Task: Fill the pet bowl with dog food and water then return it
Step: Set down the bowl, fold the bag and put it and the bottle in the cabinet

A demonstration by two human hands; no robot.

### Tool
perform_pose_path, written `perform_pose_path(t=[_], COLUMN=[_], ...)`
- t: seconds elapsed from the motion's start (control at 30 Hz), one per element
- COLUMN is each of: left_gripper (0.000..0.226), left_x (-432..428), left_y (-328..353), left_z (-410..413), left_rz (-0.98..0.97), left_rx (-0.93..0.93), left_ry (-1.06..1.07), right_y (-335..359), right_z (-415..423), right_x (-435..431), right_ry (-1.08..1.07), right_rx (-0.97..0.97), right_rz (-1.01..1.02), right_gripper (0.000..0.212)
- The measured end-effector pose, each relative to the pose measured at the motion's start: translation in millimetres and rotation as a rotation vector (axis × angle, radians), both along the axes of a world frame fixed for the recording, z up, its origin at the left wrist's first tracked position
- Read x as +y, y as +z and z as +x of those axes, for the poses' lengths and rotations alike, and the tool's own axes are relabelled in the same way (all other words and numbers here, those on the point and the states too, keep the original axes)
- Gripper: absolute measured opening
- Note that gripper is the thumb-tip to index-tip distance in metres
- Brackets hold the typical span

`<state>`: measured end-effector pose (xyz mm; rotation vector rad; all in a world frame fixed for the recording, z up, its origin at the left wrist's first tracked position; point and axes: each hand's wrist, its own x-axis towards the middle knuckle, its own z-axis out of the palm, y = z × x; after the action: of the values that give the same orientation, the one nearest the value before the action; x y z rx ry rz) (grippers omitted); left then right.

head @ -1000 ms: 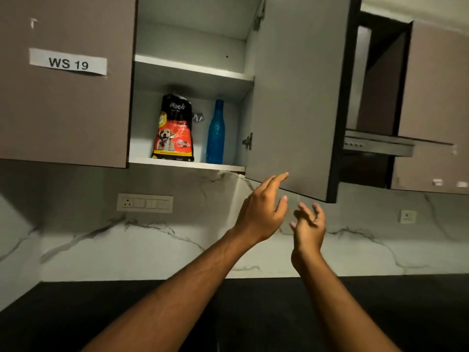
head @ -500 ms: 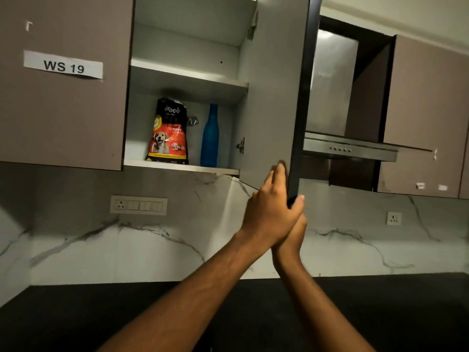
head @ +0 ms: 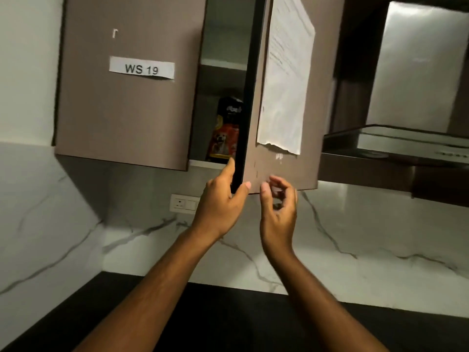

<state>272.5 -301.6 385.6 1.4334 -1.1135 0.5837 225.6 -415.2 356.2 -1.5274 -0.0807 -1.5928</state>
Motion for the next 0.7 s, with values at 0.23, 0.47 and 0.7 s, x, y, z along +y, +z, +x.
perform_pose_path(t=[0.23, 0.47, 0.7], left_gripper=[0.070, 0.097, 0.084], left_x=[37, 25, -16], left_y=[10, 19, 20], left_z=[129, 230, 286], left_rz=[0.063, 0.158, 0.386], left_rx=[-0.047, -0.112, -0.510], left_ry=[0.272, 0.271, 0.485], right_y=[36, 37, 33], right_z=[120, 209, 258], right_x=[-16, -33, -62], right_ry=[-0.434, -0.661, -0.810], right_rx=[0.208, 0.350, 0.505], right_rz=[-0.446, -0.602, -0.712], right_gripper=[0.066, 0.075, 0.081])
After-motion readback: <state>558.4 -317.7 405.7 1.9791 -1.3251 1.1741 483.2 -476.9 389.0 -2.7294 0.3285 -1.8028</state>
